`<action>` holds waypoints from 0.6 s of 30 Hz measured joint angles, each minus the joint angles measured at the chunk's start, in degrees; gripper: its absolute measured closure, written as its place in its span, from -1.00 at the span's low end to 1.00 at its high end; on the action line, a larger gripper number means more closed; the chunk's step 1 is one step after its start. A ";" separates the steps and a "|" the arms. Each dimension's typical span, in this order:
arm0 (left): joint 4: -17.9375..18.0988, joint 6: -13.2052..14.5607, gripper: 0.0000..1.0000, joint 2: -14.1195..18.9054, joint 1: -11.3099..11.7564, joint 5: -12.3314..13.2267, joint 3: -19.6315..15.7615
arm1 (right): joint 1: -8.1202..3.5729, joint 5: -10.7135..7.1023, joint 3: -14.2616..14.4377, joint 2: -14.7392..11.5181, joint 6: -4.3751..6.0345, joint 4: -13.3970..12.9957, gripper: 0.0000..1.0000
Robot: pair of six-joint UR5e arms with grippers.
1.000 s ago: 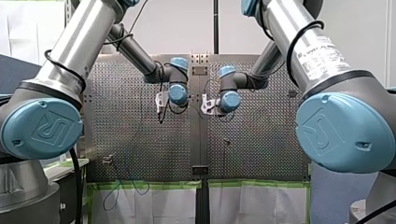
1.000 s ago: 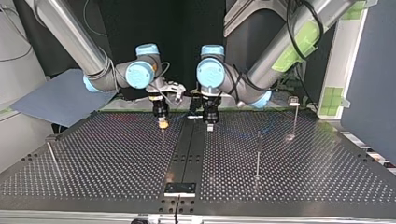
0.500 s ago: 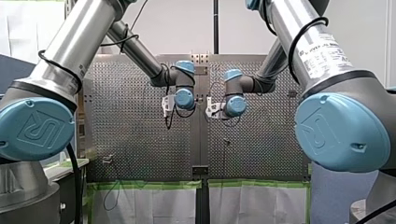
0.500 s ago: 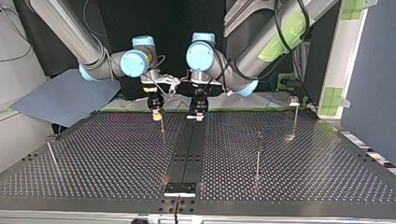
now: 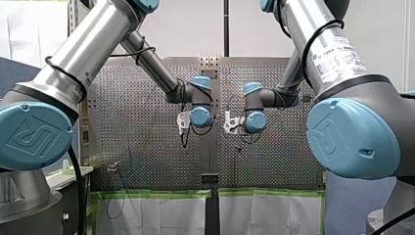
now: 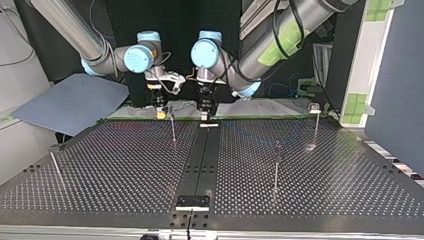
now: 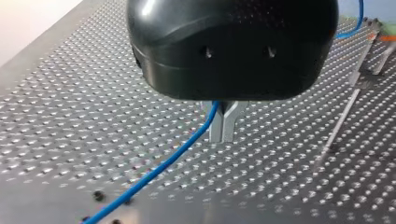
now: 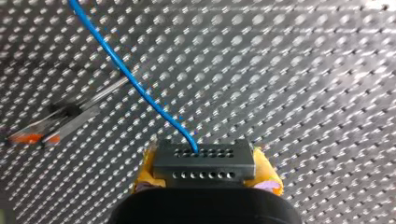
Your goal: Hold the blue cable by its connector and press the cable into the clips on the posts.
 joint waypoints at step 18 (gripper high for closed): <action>4.97 0.87 1.00 -8.37 -0.55 -0.05 0.06 | -3.03 -0.28 2.79 0.01 -0.31 -1.68 1.00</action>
